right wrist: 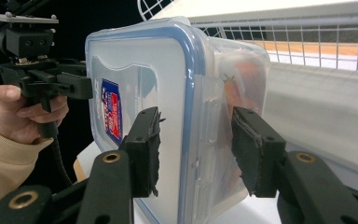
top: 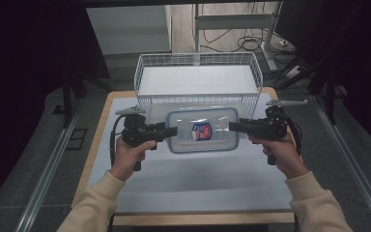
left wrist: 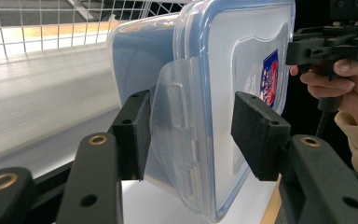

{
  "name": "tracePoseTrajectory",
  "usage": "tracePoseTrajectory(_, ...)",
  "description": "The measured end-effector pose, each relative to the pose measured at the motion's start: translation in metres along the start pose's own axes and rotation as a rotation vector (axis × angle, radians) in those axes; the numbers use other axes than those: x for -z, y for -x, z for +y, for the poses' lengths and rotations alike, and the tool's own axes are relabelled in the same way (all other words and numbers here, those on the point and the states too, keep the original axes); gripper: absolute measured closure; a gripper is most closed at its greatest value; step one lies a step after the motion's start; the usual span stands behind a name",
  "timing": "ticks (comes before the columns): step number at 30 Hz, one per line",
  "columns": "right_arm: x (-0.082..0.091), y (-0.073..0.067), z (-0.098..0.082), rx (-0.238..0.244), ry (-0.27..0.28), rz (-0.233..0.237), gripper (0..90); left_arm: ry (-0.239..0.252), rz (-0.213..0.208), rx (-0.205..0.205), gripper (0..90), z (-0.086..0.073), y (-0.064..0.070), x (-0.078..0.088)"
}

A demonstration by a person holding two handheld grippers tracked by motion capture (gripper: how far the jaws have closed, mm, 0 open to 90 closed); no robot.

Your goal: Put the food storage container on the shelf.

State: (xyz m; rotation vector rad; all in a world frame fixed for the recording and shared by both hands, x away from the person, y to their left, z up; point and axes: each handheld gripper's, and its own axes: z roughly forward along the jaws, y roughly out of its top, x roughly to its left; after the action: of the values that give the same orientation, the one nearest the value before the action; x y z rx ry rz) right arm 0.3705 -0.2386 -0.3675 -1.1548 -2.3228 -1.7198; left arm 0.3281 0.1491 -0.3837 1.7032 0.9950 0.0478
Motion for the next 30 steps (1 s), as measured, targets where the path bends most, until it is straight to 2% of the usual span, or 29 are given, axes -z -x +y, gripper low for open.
tracePoseTrajectory(15,0.005,-0.002,0.02,0.018,0.024,-0.001,53.1,0.009,-0.001,-0.031,48.8,0.027,0.003,0.004)
tracePoseTrajectory(20,0.004,-0.005,0.036,0.039,0.022,-0.018,53.2,0.023,-0.022,-0.013,48.8,0.036,-0.005,0.003)
tracePoseTrajectory(30,-0.001,0.001,0.049,0.051,0.027,-0.021,53.1,0.019,-0.023,-0.022,48.9,0.051,-0.013,0.001)
